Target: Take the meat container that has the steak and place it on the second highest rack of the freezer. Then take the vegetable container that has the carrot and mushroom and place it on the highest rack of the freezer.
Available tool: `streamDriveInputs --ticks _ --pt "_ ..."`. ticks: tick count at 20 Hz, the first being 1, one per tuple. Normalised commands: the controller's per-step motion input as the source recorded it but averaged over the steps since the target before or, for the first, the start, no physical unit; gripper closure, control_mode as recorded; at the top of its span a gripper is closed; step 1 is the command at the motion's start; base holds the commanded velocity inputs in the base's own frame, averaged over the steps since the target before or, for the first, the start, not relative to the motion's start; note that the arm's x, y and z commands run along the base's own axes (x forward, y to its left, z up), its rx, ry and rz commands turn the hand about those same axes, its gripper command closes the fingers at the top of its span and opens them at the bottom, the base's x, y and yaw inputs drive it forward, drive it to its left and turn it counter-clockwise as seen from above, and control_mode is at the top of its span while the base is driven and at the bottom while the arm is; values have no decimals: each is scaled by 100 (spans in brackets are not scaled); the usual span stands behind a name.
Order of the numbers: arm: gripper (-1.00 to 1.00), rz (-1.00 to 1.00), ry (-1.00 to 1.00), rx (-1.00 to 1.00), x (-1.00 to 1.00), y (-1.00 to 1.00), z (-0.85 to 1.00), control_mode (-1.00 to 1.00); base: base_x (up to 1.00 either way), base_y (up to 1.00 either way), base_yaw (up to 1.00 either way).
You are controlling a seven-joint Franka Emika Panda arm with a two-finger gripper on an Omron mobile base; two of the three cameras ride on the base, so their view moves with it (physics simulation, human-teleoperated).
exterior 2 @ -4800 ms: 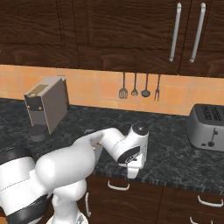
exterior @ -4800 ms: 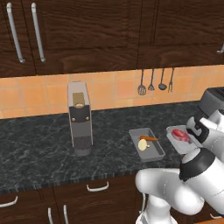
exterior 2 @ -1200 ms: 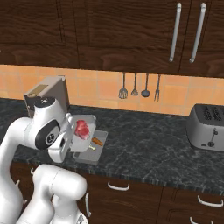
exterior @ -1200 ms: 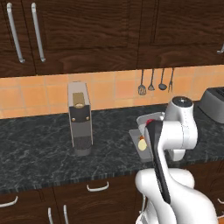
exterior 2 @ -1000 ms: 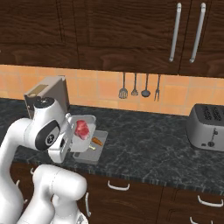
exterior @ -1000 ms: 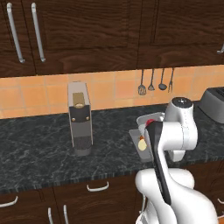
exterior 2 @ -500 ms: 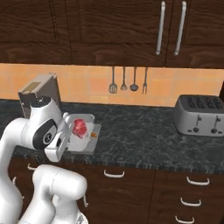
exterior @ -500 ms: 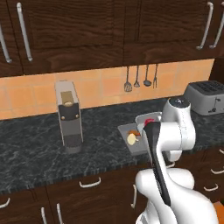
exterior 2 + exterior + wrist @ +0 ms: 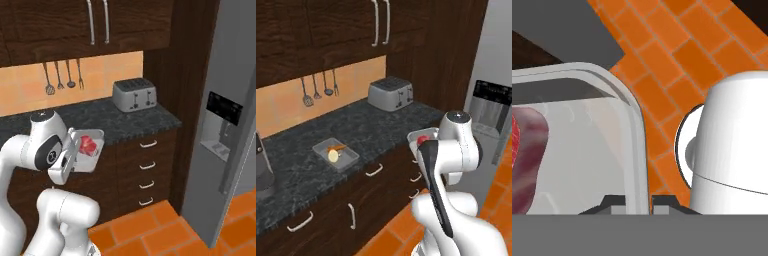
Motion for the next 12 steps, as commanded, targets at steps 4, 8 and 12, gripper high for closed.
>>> streamDriveInputs --ticks 4,8,12 --pt "100 0 0 0 0 0 0 100 -38 0 -93" --pt "100 0 0 0 0 0 0 100 -9 0 -98" --pt "100 0 0 0 0 0 0 100 6 -46 -86"
